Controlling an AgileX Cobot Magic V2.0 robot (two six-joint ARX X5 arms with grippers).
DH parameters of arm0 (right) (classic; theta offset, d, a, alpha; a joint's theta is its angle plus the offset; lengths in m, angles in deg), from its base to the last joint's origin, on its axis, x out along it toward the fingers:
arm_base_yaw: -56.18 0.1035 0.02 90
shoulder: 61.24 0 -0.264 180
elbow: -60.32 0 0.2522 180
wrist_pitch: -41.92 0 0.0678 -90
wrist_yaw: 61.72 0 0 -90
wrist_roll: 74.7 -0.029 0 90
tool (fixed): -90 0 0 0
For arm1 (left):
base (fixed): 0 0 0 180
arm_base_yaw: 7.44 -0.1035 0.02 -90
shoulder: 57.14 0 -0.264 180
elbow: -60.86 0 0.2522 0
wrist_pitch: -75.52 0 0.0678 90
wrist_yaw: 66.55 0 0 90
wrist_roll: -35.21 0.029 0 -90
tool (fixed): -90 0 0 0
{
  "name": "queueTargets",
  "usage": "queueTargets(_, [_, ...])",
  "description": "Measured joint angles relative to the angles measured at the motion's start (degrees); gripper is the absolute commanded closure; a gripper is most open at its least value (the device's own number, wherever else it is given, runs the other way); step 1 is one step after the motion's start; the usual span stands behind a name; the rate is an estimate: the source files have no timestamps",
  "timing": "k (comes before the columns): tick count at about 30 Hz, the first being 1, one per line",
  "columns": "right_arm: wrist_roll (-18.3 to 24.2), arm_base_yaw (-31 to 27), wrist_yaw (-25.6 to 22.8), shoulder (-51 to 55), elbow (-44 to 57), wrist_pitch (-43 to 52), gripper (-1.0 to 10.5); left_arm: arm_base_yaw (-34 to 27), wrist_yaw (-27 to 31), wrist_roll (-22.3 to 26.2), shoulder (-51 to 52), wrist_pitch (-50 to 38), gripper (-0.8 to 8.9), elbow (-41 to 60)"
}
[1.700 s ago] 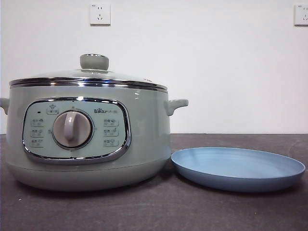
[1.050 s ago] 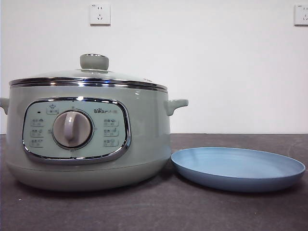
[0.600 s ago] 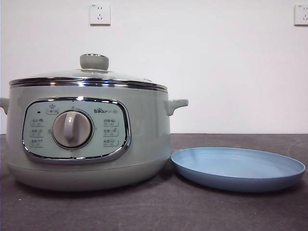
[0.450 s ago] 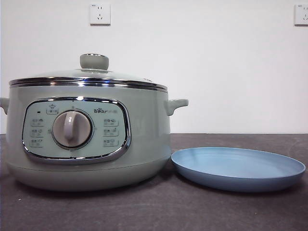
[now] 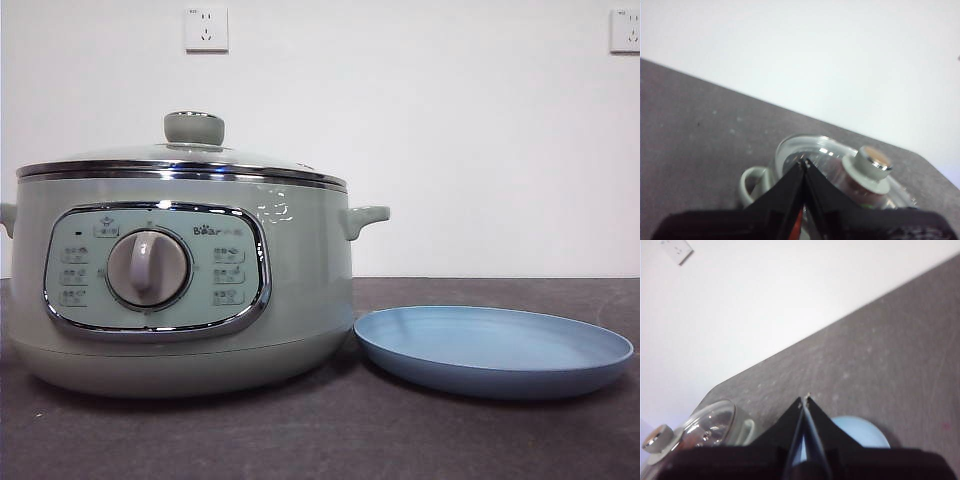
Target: Take the pumpkin out from the steamer,put the pumpkin in the blue plate,close the lid
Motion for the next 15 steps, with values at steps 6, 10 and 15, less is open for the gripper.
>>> queueTargets(6, [5.7, 0.0, 0.2, -10.7, -11.0, -0.9, 9.5, 0.0, -1.4, 2.7, -8.5, 3.9, 8.20, -7.4])
queueTargets(10, [9.9, 0.0, 0.7, -17.4, -18.1, -3.8, 9.5, 0.0, -4.9, 7.1, -16.3, 4.6, 8.20, -13.3])
queueTargets(15, [15.4, 0.0, 9.4, -26.0, -26.0, -7.9, 9.3, 0.0, -11.6, 11.5, -27.0, 5.7, 8.18, -21.3])
